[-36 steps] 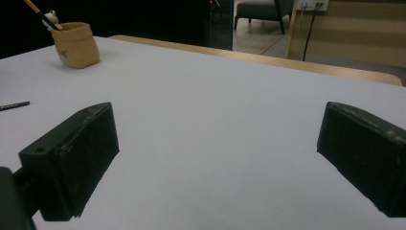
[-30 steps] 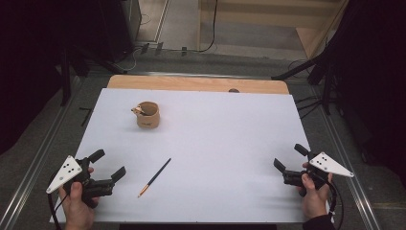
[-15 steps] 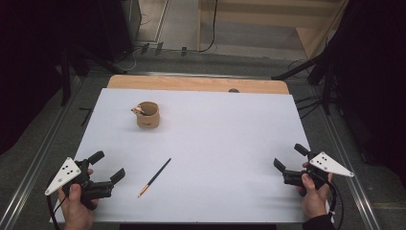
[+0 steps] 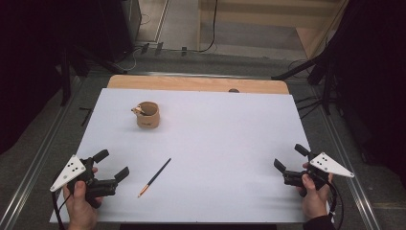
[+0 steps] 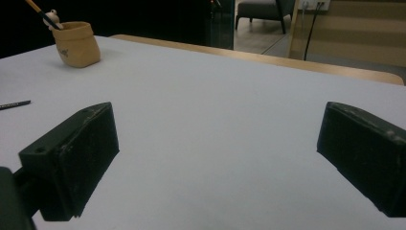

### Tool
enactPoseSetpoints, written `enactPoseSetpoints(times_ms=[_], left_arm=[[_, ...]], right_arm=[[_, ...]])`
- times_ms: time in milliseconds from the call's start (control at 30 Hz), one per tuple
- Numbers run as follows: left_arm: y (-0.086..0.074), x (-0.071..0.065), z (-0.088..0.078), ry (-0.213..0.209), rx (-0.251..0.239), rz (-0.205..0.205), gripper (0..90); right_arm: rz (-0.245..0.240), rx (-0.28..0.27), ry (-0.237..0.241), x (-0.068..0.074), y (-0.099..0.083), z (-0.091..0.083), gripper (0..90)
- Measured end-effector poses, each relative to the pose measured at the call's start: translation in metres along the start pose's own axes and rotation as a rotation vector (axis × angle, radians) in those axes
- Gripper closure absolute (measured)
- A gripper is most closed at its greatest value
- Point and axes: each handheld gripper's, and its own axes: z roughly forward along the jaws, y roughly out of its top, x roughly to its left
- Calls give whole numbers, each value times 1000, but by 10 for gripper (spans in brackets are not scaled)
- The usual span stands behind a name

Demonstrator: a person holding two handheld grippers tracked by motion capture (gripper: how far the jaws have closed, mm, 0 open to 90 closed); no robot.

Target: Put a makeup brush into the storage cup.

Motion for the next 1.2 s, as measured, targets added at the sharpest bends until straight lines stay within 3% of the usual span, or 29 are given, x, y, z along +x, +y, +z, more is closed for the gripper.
enactPoseSetpoints(times_ms=[433,800,867,1100,1200], left_arm=[[9,-19,33,-68,116,-2,0],[10,-31,50,-56,249,56,90],[10,-33,53,-40,291,64,153],[8,-41,64,-10,446,118,152],[5,-44,71,-22,518,97,153]], right_arm=[[1,8,2,0,-2,0,8],[-1,7,-4,0,-2,-2,8],[-5,8,-5,0,-1,-2,8],[-3,11,-3,0,-2,-1,9],[-2,13,-2,0,-2,-1,8]])
